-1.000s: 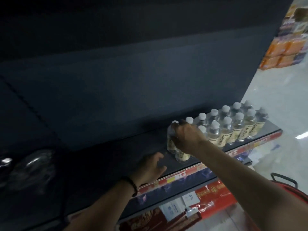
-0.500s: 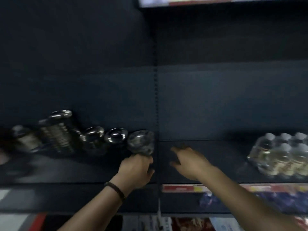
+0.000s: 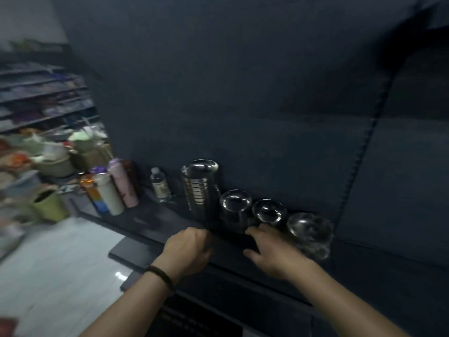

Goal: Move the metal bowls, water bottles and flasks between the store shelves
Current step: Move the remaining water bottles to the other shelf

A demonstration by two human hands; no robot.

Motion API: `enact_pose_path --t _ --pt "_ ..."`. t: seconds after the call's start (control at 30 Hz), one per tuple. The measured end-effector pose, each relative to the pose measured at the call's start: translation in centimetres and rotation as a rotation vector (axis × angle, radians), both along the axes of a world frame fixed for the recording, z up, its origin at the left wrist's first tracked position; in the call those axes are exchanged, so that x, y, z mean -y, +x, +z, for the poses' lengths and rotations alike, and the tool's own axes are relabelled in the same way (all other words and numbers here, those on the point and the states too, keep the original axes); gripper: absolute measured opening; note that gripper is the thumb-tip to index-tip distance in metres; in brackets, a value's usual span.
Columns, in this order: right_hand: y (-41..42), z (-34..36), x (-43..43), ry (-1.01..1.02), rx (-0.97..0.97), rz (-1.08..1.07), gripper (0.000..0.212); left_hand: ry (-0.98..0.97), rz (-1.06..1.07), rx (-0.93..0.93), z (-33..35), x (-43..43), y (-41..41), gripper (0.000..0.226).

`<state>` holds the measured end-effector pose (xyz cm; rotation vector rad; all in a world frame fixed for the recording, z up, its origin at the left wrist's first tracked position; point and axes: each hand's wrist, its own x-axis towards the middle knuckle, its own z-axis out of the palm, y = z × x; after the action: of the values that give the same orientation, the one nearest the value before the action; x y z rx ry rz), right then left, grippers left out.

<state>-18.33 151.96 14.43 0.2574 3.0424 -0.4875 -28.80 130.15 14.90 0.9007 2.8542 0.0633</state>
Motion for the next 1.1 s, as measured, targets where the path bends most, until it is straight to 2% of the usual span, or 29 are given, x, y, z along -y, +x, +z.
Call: enact_pose_path --t 0.23,0.5,0.83,1.0,1.1 --pt "-10.6 0.1 5.2 -0.016 0.017 0.162 0.054 0.004 0.177 0.004 -0.3 5.0 -7.0 0.045" --pt "-24.0 -0.3 13.5 -0.017 0.025 0.24 0.049 0.062 0.248 0.017 -0.8 11.2 -17.2 0.034" --pt "-43.9 -1.9 21.2 -0.076 -0.001 0.136 0.039 0.167 0.203 -0.019 -1.6 19.5 -30.7 0.027" --pt "-51.0 -4.0 22.1 -0.072 0.031 0.012 0.054 0.181 0.205 0.017 -3.1 21.7 -34.8 0.027" --pt "-54.2 -5.0 22.4 0.009 0.05 -0.058 0.08 0.153 0.186 0.029 -4.0 22.3 -36.3 0.028"
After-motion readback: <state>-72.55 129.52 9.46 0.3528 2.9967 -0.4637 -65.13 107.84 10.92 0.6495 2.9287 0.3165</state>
